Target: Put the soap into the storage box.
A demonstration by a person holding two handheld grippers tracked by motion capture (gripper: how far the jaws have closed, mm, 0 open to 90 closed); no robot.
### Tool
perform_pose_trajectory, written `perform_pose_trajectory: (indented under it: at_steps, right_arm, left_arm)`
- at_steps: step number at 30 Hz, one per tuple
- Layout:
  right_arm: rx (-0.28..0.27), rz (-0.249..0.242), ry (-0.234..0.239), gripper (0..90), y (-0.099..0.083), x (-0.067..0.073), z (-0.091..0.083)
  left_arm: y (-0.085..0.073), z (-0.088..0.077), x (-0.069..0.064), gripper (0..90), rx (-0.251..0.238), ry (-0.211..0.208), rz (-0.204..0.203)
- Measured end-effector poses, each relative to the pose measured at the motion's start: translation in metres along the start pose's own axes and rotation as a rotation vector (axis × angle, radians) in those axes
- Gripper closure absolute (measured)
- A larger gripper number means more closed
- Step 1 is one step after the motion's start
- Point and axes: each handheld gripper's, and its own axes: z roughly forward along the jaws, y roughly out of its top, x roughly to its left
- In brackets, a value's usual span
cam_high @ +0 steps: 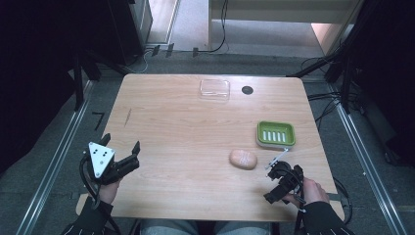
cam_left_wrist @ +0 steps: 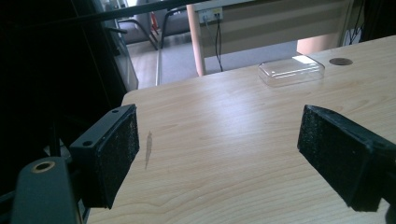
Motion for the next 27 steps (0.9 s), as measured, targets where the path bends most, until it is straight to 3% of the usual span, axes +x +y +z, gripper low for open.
perform_pose_trajectory:
  at_steps: [10, 11, 15, 22, 27]
  right_arm:
    - [0.023, -0.076, 0.000, 0.0, 0.000, 0.008, 0.002]
    - [0.016, -0.080, 0.001, 0.0, 0.001, 0.009, 0.002]
    - [0.008, -0.095, 0.008, 0.0, 0.003, 0.015, 0.001]
    - [-0.020, -0.129, -0.008, 0.0, 0.009, 0.016, -0.003]
    - [-0.030, -0.126, -0.008, 0.0, 0.012, 0.016, -0.004]
  left_arm:
    - [0.003, 0.004, -0.006, 13.2, -0.002, -0.010, 0.008]
    - [0.001, 0.003, -0.008, 13.2, 0.017, -0.029, 0.040]
    - [0.001, 0.002, -0.005, 13.2, 0.011, -0.017, 0.021]
    - [0.001, 0.005, -0.007, 13.2, 0.014, -0.025, 0.030]
    - [0.001, 0.005, -0.007, 13.2, 0.013, -0.023, 0.029]
